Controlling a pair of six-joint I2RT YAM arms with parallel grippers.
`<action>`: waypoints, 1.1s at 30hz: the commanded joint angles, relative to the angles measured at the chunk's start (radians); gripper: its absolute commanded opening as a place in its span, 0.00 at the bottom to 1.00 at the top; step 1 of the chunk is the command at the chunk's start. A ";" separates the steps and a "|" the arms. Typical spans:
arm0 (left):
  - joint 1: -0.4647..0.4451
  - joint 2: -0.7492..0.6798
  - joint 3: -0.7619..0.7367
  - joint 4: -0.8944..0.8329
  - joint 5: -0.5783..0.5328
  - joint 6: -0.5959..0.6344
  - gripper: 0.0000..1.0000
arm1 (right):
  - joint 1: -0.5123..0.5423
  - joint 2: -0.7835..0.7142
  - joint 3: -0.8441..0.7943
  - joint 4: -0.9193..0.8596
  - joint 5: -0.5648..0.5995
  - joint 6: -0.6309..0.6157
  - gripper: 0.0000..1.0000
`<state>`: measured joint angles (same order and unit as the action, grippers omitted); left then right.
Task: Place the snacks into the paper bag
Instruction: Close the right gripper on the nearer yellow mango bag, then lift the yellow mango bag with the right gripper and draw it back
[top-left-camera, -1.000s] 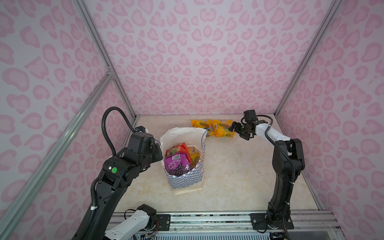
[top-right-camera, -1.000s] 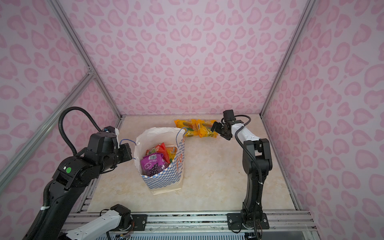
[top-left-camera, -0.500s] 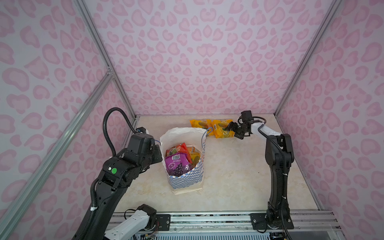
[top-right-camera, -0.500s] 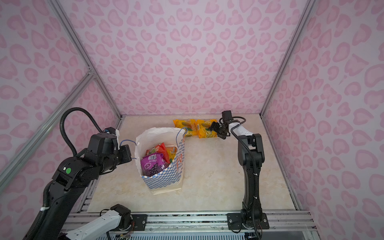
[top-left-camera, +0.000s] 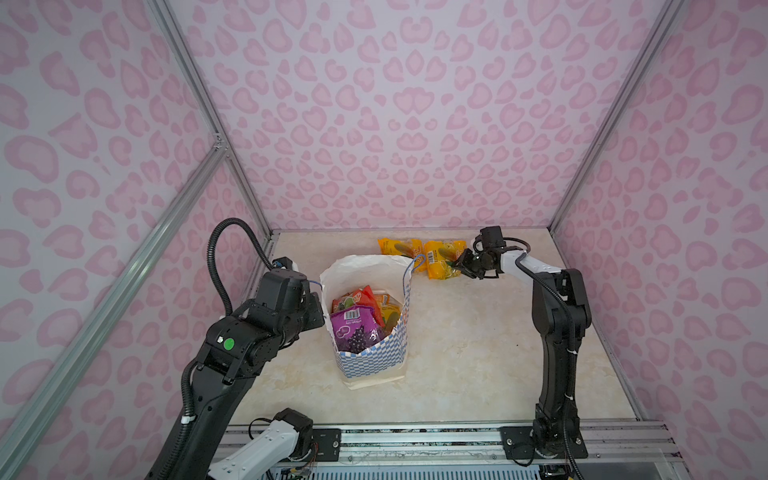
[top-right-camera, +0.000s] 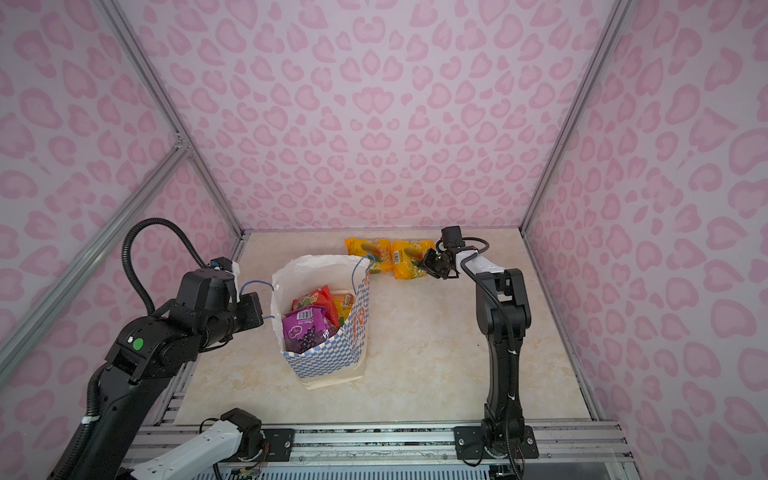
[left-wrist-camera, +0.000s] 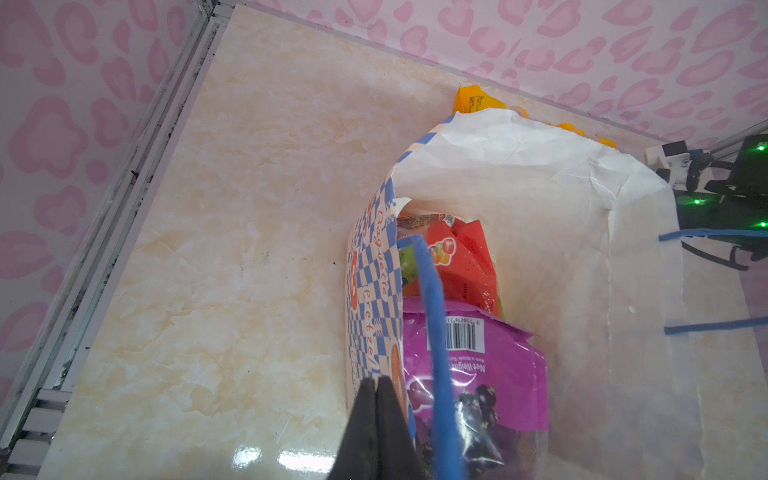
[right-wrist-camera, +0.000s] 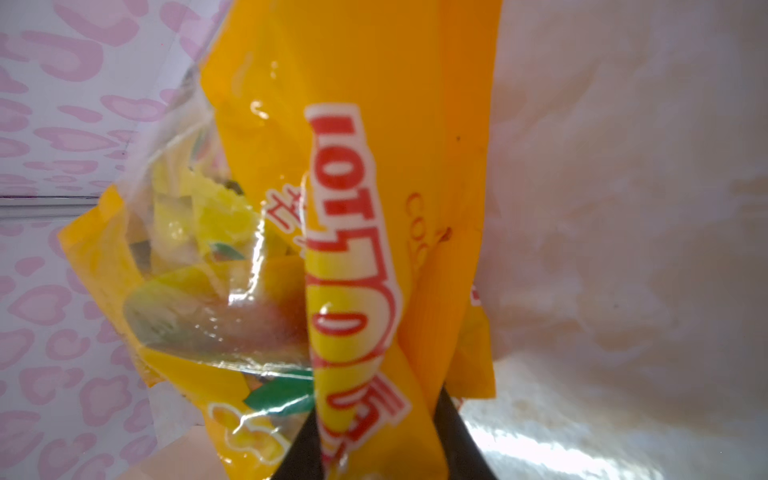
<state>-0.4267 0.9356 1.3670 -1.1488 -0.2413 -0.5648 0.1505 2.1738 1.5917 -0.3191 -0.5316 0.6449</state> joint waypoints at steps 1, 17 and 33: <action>0.000 -0.005 -0.006 0.014 0.009 -0.003 0.05 | 0.001 -0.043 -0.056 -0.008 0.019 0.040 0.14; 0.002 0.004 -0.016 0.032 0.018 -0.001 0.05 | 0.004 -0.362 -0.317 0.054 0.040 0.096 0.00; 0.002 0.017 -0.054 0.055 0.056 -0.010 0.05 | -0.005 -0.752 -0.532 -0.053 0.059 0.008 0.00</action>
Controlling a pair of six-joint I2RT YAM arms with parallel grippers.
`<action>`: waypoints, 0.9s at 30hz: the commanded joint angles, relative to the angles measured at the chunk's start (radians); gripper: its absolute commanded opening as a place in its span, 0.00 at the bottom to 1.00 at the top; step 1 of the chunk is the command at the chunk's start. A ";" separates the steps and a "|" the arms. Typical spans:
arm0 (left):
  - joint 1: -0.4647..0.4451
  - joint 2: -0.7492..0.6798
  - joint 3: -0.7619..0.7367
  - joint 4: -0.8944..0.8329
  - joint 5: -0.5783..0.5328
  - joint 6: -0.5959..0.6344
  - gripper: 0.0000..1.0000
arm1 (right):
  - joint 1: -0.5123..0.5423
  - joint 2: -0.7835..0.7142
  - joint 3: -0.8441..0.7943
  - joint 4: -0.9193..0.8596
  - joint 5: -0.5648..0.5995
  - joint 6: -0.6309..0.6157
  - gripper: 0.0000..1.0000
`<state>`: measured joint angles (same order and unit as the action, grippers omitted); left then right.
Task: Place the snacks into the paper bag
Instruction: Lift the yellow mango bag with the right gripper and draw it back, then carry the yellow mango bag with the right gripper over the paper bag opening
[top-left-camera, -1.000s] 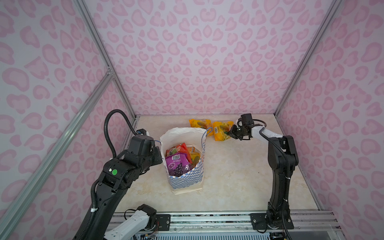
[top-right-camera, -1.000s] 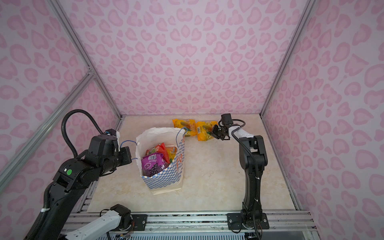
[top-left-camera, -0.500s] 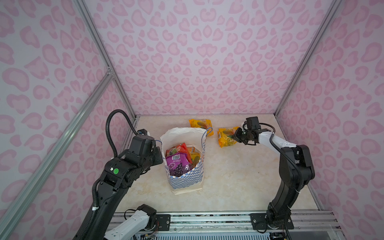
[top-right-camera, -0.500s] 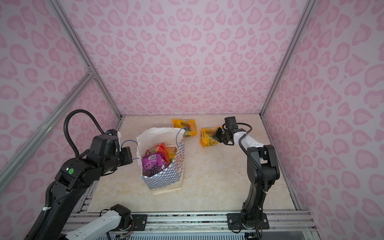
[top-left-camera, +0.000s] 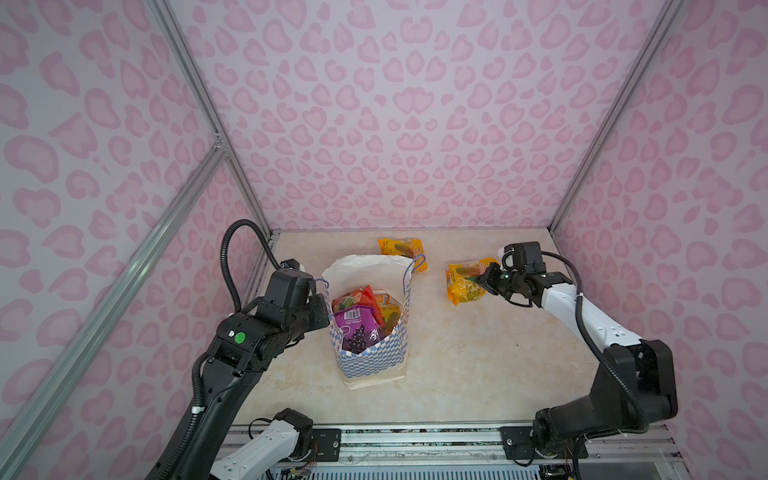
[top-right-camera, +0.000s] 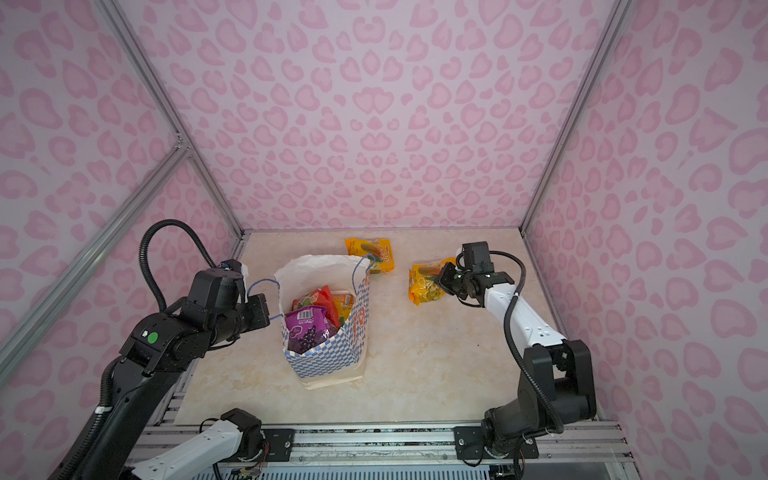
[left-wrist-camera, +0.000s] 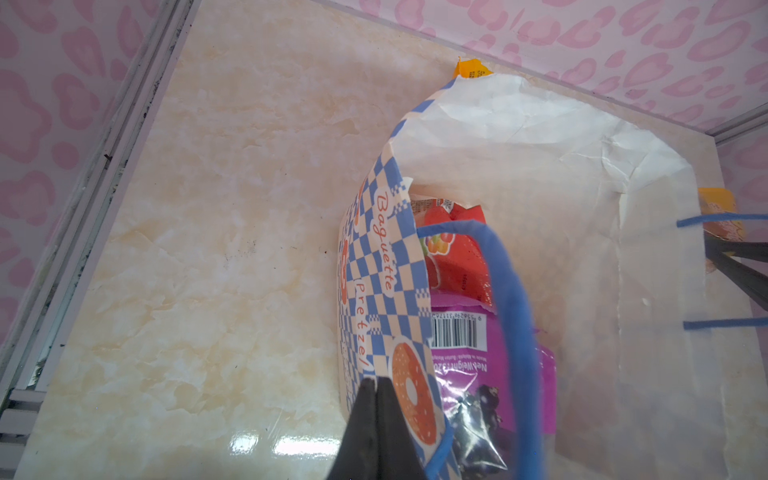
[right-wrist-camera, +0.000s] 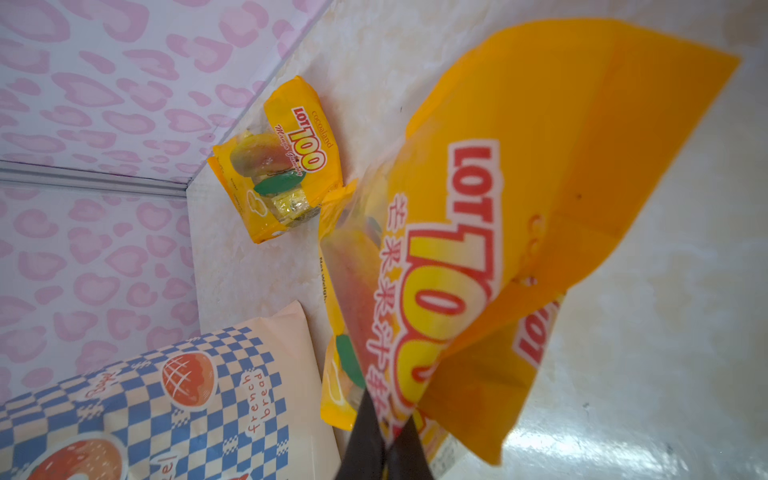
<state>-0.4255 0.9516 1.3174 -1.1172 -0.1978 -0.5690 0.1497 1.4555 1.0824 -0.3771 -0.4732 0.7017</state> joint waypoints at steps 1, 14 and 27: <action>0.000 0.001 -0.005 0.025 0.014 -0.006 0.05 | -0.010 -0.047 -0.035 -0.007 0.001 -0.054 0.00; 0.001 -0.004 0.009 0.051 0.089 -0.022 0.04 | -0.018 -0.362 0.068 -0.245 0.024 -0.088 0.00; 0.000 -0.011 -0.004 0.063 0.102 -0.024 0.04 | 0.088 -0.404 0.381 -0.326 0.074 -0.062 0.00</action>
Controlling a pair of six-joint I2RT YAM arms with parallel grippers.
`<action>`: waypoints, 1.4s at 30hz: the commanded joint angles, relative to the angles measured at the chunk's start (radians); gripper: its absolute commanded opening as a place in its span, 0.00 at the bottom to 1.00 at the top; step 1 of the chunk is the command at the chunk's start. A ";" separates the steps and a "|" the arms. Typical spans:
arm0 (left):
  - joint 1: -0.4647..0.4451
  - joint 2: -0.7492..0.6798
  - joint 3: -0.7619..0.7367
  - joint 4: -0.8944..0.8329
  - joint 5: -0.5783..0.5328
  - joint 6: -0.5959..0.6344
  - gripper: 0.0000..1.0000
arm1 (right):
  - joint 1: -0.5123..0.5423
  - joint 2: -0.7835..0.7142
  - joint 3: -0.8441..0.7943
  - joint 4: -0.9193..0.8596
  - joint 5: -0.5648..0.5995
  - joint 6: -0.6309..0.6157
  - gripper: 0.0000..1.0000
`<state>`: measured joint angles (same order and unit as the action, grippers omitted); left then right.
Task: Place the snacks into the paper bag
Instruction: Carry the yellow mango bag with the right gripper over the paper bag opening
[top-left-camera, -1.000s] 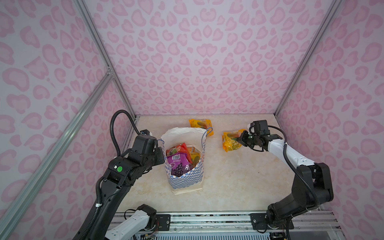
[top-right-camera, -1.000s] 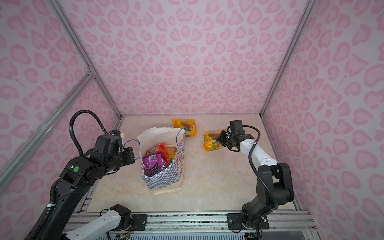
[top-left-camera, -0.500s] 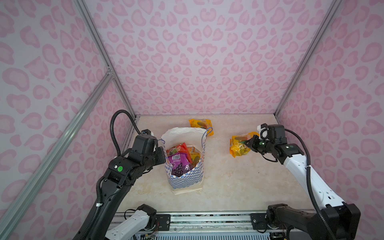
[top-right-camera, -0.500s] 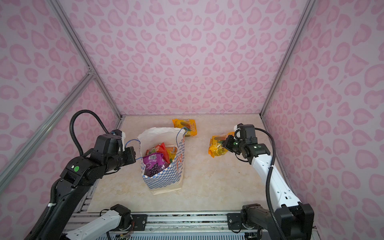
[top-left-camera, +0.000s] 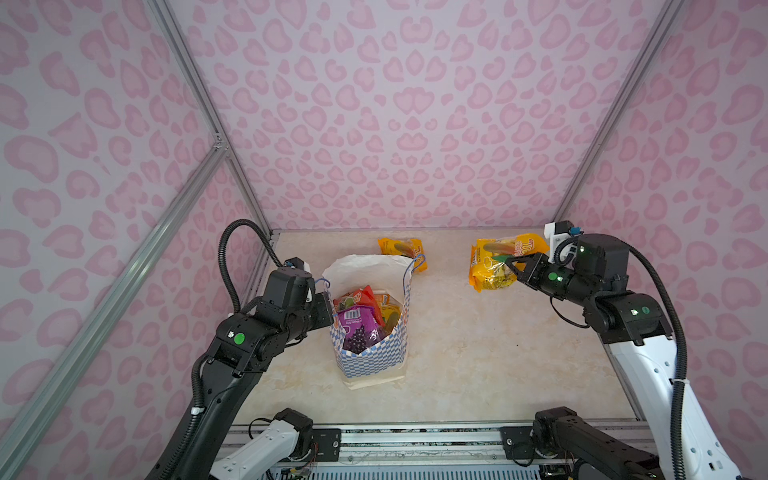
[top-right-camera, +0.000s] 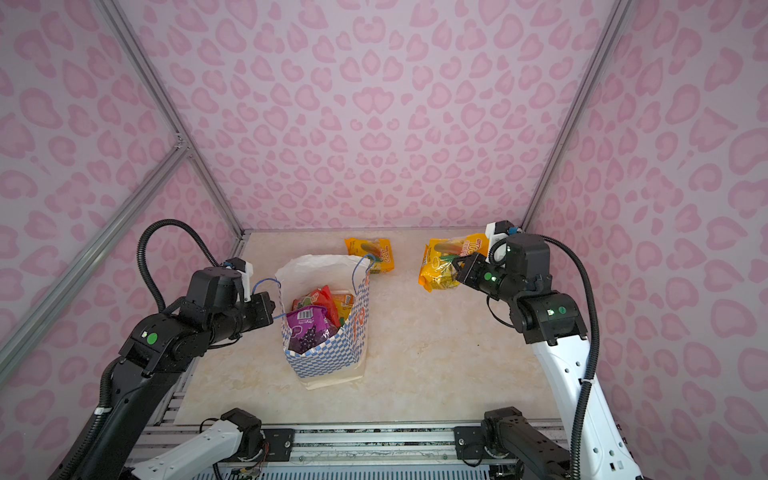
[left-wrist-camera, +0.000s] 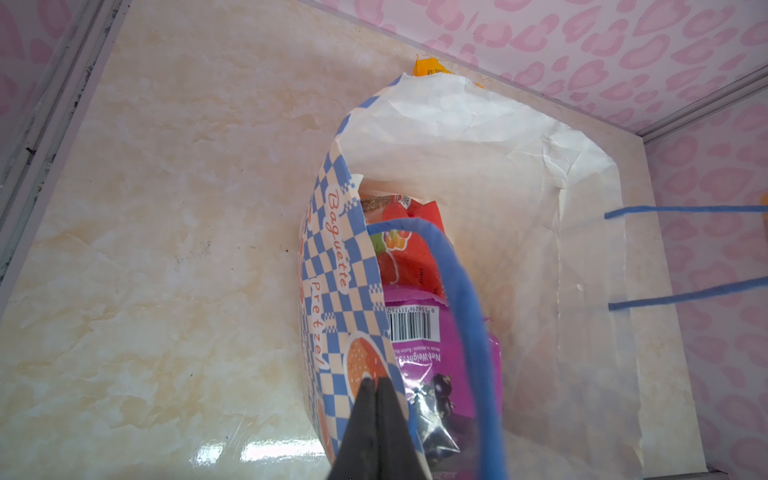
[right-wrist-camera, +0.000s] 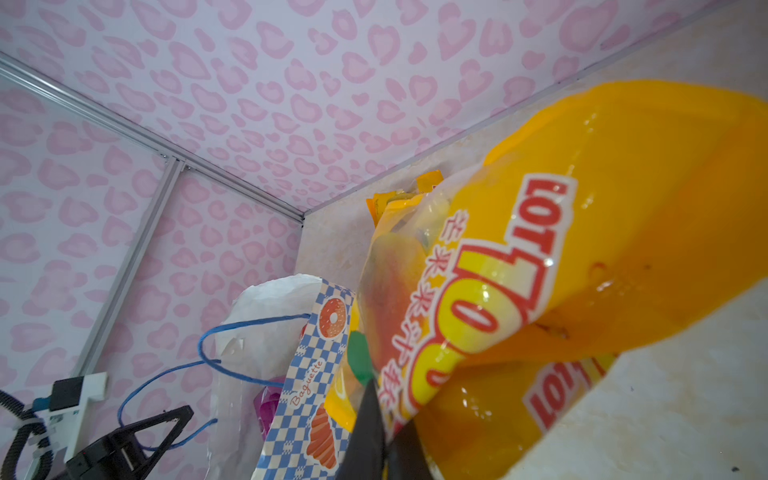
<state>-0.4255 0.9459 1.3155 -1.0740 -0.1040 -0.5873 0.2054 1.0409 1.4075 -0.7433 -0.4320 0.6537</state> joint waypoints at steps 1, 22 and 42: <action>0.001 -0.006 -0.002 0.020 0.009 -0.005 0.04 | 0.053 0.021 0.094 0.033 0.046 -0.017 0.00; 0.000 -0.035 -0.028 0.031 0.029 -0.020 0.04 | 0.496 0.461 0.744 -0.063 0.200 -0.111 0.00; 0.000 -0.039 -0.052 0.050 0.041 -0.023 0.04 | 0.669 0.748 0.926 -0.133 0.185 -0.132 0.00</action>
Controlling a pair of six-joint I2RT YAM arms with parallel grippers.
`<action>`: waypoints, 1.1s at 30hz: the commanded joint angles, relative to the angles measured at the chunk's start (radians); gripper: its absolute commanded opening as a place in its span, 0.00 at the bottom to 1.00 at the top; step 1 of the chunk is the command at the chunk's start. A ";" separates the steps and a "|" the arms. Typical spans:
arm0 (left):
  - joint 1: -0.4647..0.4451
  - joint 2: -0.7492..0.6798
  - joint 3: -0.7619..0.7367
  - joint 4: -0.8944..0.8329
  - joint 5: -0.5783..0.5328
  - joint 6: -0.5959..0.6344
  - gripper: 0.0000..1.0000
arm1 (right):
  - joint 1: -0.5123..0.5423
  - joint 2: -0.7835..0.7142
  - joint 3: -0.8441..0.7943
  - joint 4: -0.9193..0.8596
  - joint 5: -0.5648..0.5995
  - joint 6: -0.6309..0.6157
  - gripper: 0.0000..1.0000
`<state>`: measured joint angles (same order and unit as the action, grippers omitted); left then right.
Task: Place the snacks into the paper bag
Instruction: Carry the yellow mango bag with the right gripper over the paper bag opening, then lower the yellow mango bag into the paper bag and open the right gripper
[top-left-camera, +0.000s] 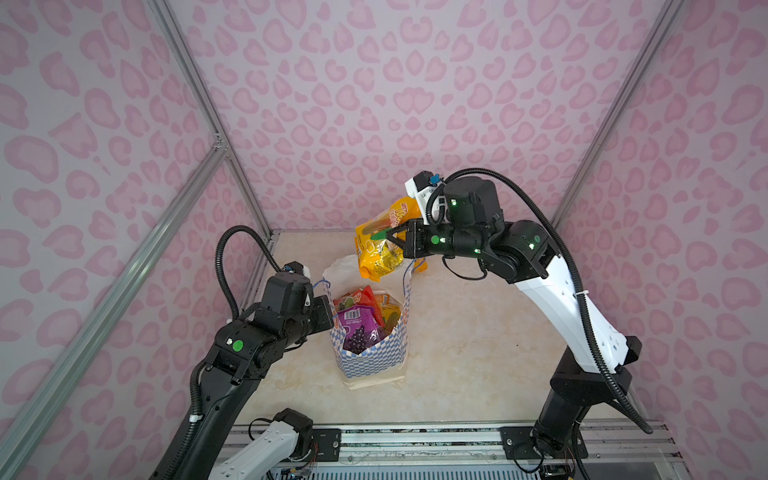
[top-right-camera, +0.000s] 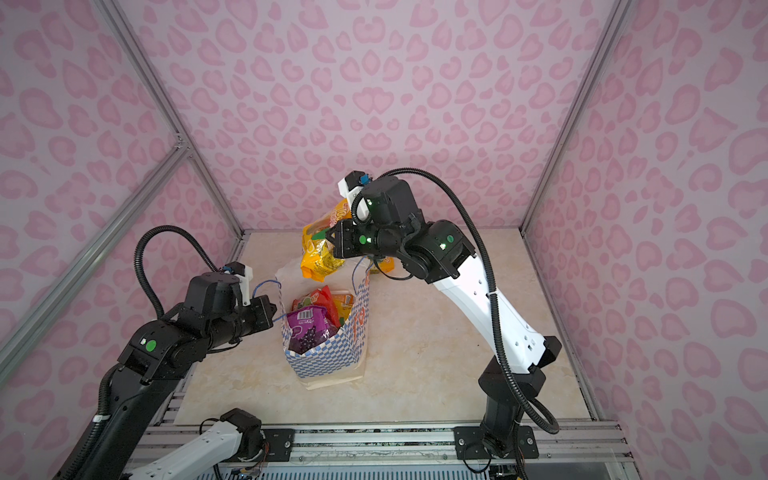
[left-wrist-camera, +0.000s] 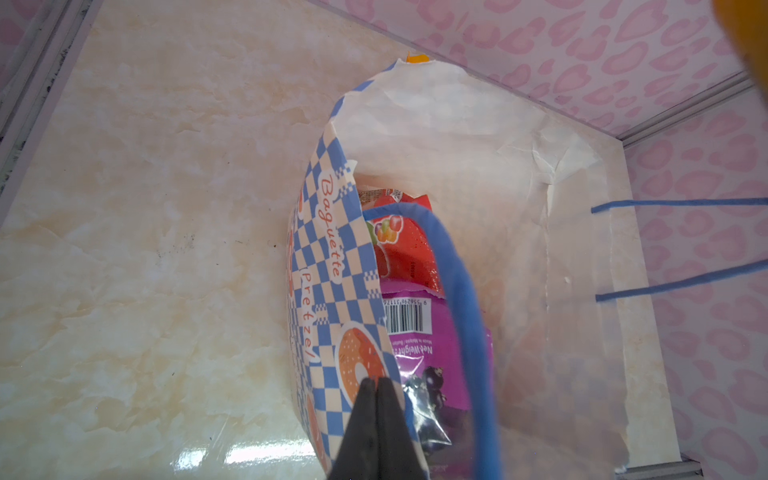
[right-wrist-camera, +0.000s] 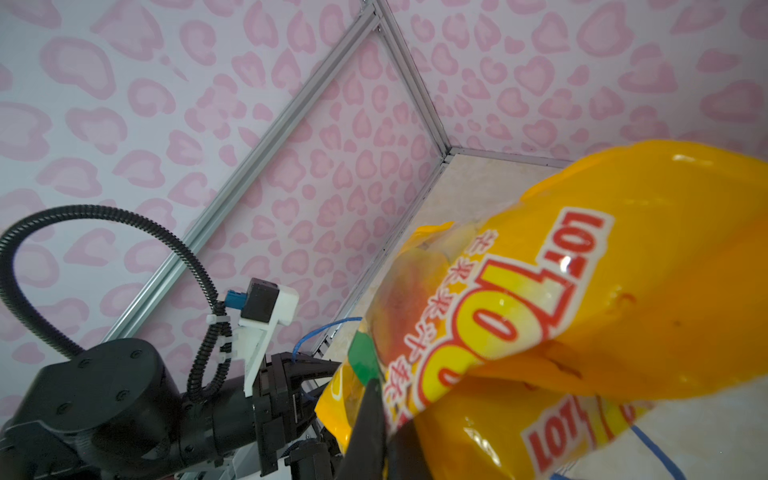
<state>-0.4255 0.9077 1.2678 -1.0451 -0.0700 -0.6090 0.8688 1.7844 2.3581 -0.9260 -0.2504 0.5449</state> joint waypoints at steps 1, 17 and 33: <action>0.001 0.000 -0.005 0.022 0.008 -0.001 0.04 | 0.007 -0.001 -0.054 0.056 0.004 -0.025 0.00; 0.001 0.006 -0.010 0.032 0.012 -0.001 0.04 | 0.009 -0.019 -0.293 0.123 0.000 -0.025 0.00; 0.001 0.004 -0.006 0.028 0.011 -0.003 0.04 | 0.101 0.105 -0.222 0.088 -0.006 -0.028 0.00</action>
<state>-0.4255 0.9154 1.2598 -1.0245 -0.0589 -0.6090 0.9684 1.8797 2.1448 -0.8986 -0.2516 0.5282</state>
